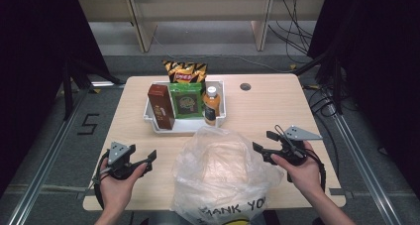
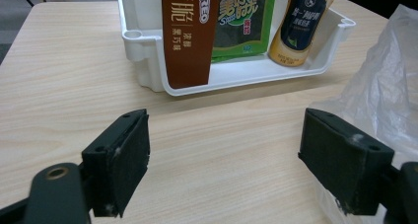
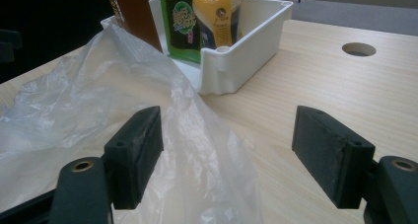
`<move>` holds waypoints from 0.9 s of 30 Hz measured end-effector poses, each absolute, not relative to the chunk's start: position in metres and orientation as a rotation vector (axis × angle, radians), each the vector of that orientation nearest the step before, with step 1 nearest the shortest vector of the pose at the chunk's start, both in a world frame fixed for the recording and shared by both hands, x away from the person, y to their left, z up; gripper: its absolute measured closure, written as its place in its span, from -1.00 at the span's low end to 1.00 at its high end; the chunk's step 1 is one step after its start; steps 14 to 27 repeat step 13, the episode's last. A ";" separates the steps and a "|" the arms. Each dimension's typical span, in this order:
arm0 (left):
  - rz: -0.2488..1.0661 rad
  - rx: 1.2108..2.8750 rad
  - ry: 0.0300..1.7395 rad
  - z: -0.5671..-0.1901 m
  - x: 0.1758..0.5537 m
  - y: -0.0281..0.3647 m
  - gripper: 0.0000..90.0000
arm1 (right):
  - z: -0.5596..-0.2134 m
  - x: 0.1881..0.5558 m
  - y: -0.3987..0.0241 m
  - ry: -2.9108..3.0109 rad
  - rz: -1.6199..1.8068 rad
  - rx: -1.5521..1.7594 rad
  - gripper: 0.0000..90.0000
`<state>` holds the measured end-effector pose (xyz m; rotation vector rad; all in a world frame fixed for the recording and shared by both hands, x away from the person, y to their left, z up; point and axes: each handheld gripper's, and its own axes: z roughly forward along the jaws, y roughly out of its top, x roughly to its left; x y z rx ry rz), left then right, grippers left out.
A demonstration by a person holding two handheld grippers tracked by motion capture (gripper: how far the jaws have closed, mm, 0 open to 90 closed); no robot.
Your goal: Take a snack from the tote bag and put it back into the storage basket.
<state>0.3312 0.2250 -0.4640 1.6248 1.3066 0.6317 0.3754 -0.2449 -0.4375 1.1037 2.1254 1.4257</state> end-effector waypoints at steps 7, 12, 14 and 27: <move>0.636 1.615 1.327 -0.470 0.332 0.228 -0.57 | -0.436 0.376 -0.246 2.111 1.439 1.110 -0.38; 0.629 1.610 1.330 -0.471 0.332 0.231 -0.56 | -0.437 0.375 -0.245 2.103 1.467 1.132 -0.38; 0.629 1.610 1.330 -0.471 0.332 0.231 -0.55 | -0.437 0.375 -0.245 2.103 1.467 1.132 -0.38; 0.629 1.610 1.330 -0.471 0.332 0.231 -0.55 | -0.437 0.375 -0.245 2.103 1.467 1.132 -0.38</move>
